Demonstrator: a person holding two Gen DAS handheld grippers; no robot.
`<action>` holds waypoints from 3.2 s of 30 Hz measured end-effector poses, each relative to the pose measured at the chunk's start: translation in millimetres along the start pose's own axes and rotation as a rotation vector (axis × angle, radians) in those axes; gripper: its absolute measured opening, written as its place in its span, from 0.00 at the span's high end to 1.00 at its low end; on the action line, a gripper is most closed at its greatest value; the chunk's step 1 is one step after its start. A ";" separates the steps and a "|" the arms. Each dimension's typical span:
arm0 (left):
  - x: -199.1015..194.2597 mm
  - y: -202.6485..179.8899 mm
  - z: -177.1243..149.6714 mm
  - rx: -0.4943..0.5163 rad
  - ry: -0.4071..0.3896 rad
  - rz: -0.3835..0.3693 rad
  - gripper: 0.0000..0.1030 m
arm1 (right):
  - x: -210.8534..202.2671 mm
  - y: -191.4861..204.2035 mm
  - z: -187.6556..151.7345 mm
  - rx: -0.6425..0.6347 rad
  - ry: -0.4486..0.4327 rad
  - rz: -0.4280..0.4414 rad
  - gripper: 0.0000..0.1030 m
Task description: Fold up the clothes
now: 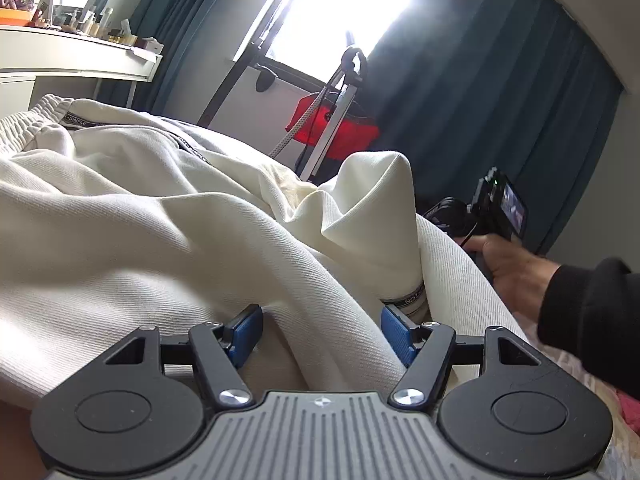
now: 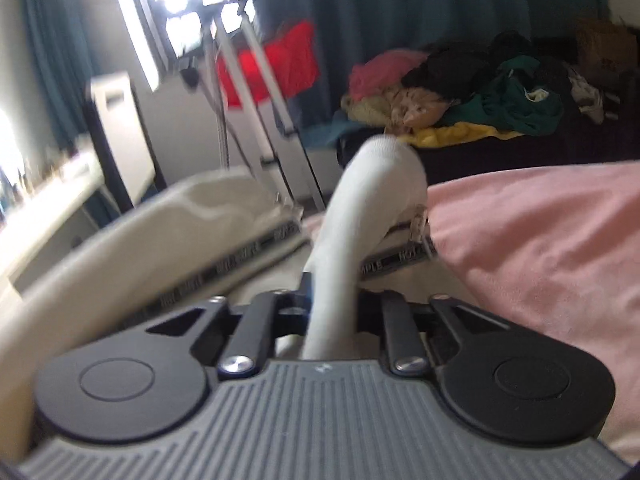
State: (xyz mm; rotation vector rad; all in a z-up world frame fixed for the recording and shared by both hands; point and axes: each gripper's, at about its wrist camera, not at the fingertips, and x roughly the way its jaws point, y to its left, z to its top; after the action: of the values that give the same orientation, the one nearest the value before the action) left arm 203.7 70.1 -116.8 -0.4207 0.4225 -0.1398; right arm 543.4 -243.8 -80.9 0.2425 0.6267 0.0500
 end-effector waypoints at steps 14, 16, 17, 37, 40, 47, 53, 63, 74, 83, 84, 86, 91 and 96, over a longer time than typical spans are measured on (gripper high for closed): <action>-51.0 -6.7 9.3 -0.221 0.037 -0.113 0.29 | -279.3 -77.8 30.3 0.186 -0.284 -0.112 0.90; -62.5 -6.5 10.1 -0.248 0.057 -0.136 0.28 | -326.6 -104.8 16.4 0.253 -0.323 -0.124 0.90; -68.1 -6.8 10.5 -0.260 0.074 -0.147 0.28 | -344.8 -120.6 3.9 0.284 -0.333 -0.136 0.90; -102.7 121.1 24.6 -0.675 0.407 0.053 0.05 | -406.8 -297.9 -236.3 0.979 -0.213 -0.068 0.77; -99.9 150.3 27.8 -0.788 0.323 0.067 0.06 | -404.6 -300.2 -241.4 1.053 -0.220 -0.040 0.35; -82.0 178.4 42.7 -0.820 0.235 0.062 0.12 | -406.9 -311.0 -245.2 1.069 -0.257 -0.086 0.19; -81.8 198.7 43.2 -0.920 0.194 0.061 0.49 | -395.2 -329.0 -253.3 1.082 -0.237 -0.152 0.31; -132.9 226.4 97.2 -0.838 0.153 -0.001 0.89 | -401.8 -328.2 -233.0 0.921 -0.276 -0.320 0.92; -201.1 205.3 124.8 -0.589 0.305 0.169 0.89 | -452.0 -331.3 -227.9 0.786 -0.324 -0.552 0.93; -212.8 199.7 81.8 -0.364 0.380 0.295 0.74 | -449.0 -362.9 -270.2 0.946 -0.208 -0.541 0.89; -217.2 193.7 82.6 -0.321 0.379 0.311 0.69 | -451.9 -362.3 -269.6 0.943 -0.222 -0.544 0.87; -229.5 181.1 84.4 -0.243 0.373 0.321 0.50 | -456.2 -357.9 -268.8 0.930 -0.252 -0.574 0.75; -255.3 137.2 91.3 -0.068 0.304 0.336 0.27 | -467.3 -339.9 -247.9 0.725 -0.375 -0.699 0.17; -239.6 63.1 89.2 0.048 0.240 0.247 0.22 | -444.2 -323.7 -221.7 0.514 -0.343 -0.633 0.18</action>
State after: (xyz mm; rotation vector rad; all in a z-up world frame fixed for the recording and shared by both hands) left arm 27.8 211.9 18.6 -0.3018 0.7018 0.0401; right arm 45.1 -564.6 -76.8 0.5255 0.3407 -0.7565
